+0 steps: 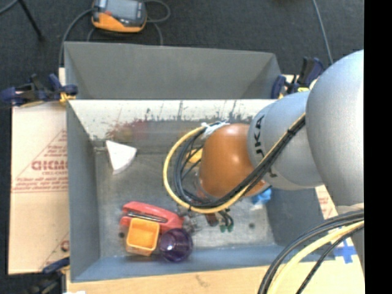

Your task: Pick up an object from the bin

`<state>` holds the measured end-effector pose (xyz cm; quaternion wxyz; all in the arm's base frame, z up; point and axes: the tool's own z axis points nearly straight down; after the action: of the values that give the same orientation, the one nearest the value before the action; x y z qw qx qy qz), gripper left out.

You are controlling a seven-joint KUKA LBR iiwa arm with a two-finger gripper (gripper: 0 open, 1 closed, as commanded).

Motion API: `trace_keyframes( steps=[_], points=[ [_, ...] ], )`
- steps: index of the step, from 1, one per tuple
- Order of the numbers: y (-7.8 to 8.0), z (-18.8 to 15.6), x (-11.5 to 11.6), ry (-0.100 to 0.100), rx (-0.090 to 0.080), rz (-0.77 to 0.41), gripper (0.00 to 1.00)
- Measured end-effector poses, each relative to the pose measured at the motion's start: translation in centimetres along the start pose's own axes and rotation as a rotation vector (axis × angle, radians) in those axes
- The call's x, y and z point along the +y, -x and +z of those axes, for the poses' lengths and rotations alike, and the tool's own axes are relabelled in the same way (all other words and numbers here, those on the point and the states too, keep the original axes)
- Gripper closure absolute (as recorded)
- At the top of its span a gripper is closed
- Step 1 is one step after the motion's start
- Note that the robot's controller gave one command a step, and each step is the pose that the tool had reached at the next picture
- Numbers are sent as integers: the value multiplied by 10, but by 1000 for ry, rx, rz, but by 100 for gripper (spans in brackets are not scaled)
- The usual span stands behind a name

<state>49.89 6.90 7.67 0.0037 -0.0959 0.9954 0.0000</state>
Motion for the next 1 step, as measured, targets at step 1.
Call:
trace_keyframes(
  steps=[1],
  points=[
    [0,0,0,0,0,0,100]
  ],
)
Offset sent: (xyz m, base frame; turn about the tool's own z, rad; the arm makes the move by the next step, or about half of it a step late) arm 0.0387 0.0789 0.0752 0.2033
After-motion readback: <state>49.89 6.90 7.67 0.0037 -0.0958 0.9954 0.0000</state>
